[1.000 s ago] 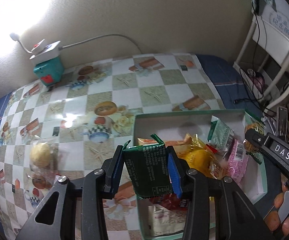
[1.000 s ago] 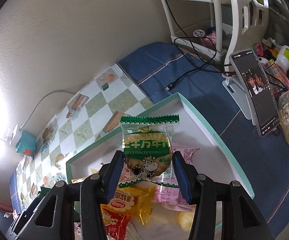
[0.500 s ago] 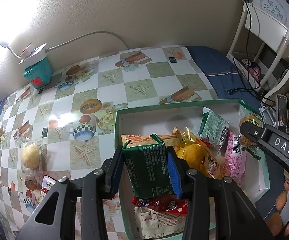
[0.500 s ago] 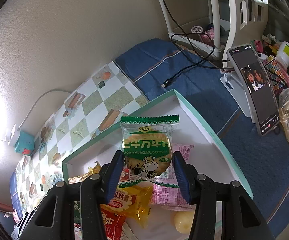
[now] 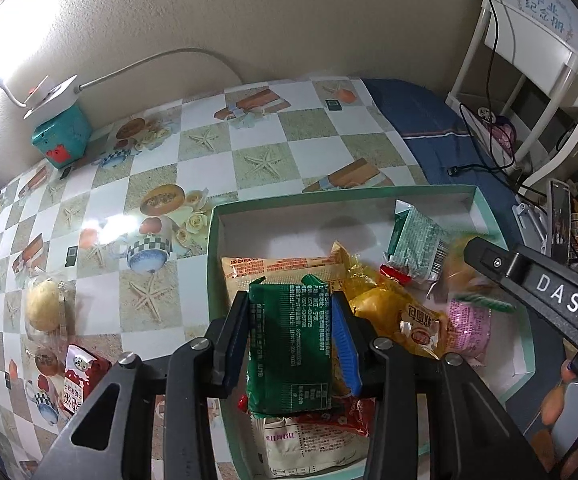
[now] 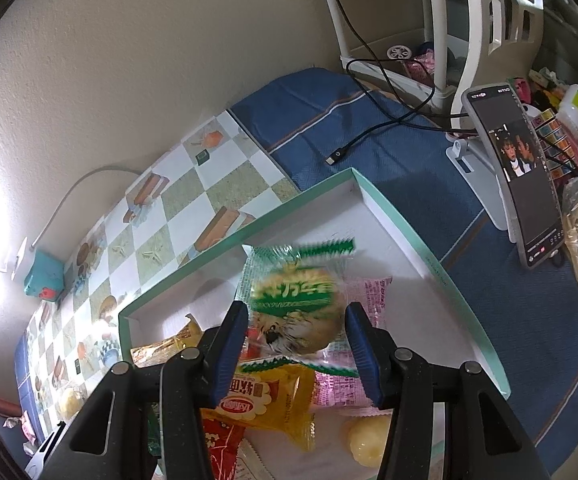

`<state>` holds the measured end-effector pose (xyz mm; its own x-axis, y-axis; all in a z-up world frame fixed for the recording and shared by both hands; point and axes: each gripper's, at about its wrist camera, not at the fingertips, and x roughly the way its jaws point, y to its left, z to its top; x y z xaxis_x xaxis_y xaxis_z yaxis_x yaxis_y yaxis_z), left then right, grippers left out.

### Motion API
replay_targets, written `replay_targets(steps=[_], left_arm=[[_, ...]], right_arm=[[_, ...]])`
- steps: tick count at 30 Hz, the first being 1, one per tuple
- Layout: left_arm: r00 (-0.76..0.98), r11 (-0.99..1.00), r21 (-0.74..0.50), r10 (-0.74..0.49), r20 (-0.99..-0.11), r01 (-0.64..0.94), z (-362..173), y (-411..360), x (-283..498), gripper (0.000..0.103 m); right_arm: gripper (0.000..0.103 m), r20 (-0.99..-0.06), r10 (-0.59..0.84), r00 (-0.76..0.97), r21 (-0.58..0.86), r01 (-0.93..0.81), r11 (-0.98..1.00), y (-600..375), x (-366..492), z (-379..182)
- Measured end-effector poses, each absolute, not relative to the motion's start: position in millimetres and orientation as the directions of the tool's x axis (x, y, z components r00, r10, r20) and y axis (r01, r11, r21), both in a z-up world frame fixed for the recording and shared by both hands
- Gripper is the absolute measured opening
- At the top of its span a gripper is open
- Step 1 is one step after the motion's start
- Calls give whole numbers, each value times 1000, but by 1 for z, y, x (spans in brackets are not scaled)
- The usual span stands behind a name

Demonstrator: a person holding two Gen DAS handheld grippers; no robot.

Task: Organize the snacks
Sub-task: 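Lower the cow biscuit into the tray and open the right tool while the left tool releases the green packet, then move both open tools back to the red-white milk packet and round bun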

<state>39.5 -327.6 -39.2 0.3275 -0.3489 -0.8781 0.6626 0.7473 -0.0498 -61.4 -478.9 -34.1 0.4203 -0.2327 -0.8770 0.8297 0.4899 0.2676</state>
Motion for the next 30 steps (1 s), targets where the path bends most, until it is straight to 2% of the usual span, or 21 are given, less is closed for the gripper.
replay_targets(steps=[2,4,7,9,11,13,18,20,23,26,30], left_arm=[[328,748,-55,-354,-876,661,-36,-326,40,42],[345,750,-44,-354,-869,660,-33,-325,39,42],[347,750,-43,-356,-868,660,-30,-324,40,44],[345,750,-47,-358,-867,659,-29,-324,40,49],[342,751,-55,-364,-866,658,-27,-323,41,59],[341,756,-63,-366,-866,652,-25,-321,42,64],[371,783,-44,-342,-863,620,-21,-314,48,71],[396,801,-19,-316,-862,599,-20,-310,51,87],[432,828,8,-285,-856,561,-20,-304,57,88],[435,858,-1,-262,-861,514,-23,-296,67,90],[442,892,-19,-242,-864,452,-23,-283,80,91]], right_arm=[[58,-879,-232,417,264,830,491,-479,-62,-33],[69,-882,-234,409,255,832,493,-479,-61,-33],[70,-886,-238,399,242,834,496,-478,-61,-34],[71,-888,-236,395,239,834,497,-478,-60,-34],[72,-890,-234,391,234,833,500,-477,-59,-35],[75,-892,-235,387,229,834,502,-477,-59,-35],[89,-896,-244,372,210,837,505,-476,-57,-36],[90,-899,-251,360,196,842,503,-477,-57,-37],[92,-901,-252,352,193,847,495,-479,-59,-39],[102,-902,-258,346,188,853,488,-480,-60,-40],[103,-901,-263,346,184,852,491,-478,-59,-38]])
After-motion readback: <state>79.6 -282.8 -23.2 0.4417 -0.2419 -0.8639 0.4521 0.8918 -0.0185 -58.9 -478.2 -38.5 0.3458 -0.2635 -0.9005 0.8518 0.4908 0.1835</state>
